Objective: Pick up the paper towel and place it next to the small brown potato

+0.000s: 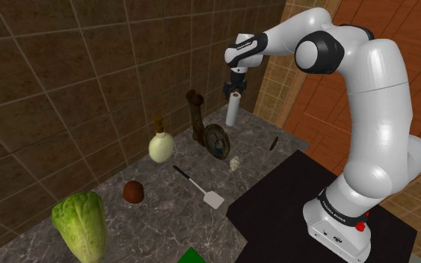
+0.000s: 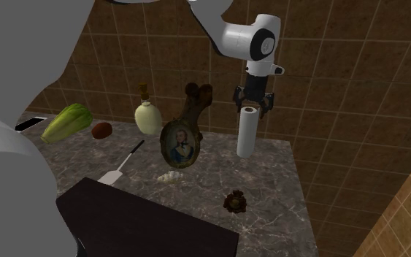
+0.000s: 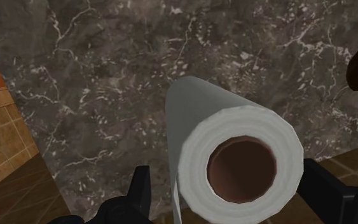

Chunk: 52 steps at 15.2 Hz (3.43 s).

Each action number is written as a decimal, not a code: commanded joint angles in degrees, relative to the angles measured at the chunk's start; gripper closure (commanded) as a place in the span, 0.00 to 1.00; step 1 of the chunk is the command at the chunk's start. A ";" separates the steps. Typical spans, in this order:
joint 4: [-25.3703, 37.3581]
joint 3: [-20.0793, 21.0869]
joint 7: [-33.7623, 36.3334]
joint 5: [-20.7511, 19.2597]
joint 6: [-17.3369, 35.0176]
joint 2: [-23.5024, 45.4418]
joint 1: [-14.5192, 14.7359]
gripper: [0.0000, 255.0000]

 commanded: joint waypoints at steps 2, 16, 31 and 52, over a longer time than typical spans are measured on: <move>-0.06 0.00 -0.01 0.01 0.11 0.03 0.00 0.00; 0.04 -0.04 0.05 -0.06 -0.41 -0.39 0.02 1.00; 3.49 -0.58 0.88 -0.94 -8.95 -5.53 0.20 1.00; 15.27 -0.94 1.97 -1.64 -23.45 -8.34 -0.18 1.00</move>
